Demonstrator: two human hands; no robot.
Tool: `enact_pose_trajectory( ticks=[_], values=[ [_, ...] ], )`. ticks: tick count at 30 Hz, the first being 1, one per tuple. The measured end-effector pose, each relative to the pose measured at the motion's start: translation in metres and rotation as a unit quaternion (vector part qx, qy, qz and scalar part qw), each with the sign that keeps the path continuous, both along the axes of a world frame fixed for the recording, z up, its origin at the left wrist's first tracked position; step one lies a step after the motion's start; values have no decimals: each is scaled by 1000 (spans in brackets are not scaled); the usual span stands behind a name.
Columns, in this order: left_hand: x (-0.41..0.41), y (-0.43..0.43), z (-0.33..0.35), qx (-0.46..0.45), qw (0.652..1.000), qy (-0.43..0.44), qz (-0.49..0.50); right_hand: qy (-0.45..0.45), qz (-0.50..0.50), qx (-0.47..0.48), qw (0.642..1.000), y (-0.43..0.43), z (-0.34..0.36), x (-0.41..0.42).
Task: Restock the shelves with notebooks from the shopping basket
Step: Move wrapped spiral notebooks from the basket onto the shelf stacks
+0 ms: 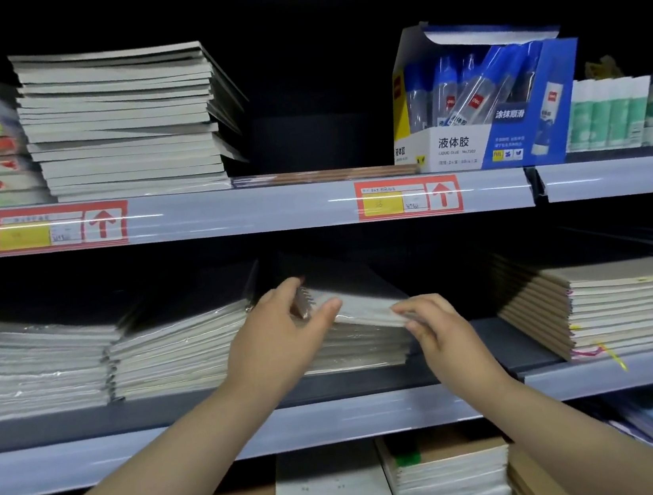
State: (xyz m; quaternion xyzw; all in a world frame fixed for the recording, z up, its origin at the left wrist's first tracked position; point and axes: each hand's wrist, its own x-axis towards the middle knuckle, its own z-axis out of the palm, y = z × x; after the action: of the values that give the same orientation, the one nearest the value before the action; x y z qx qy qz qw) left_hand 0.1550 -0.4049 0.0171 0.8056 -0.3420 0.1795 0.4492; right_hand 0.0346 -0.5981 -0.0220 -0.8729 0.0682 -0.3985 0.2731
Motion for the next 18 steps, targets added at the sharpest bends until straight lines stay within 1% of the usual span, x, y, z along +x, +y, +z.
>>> enact_pose_trajectory(
  ticks=[1, 3, 4, 8, 12, 15, 18],
  values=[
    [3, 2, 0, -5, 1000, -21, 7, -1, 1, 1, 1000, 0, 1, 4],
    [10, 4, 3, -33, 999, -17, 1, 6, 3, 6, 1000, 1, 5, 11],
    [14, 4, 5, -33, 999, -20, 8, 10, 3, 12, 1000, 1, 6, 15],
    [31, 7, 12, 40, 994, -72, 68, 24, -18, 37, 999, 5, 9, 34],
    [46, 8, 15, 95, 990, -61, 79, 28, -63, 42, 997, 7, 6, 53],
    [54, 4, 18, 123, 988, -50, 83, 42, -94, 30, 994, 4, 3, 63],
    [58, 2, 19, 140, 984, -57, 90, 58, -118, 21, 991, 2, 0, 70]
  ],
)
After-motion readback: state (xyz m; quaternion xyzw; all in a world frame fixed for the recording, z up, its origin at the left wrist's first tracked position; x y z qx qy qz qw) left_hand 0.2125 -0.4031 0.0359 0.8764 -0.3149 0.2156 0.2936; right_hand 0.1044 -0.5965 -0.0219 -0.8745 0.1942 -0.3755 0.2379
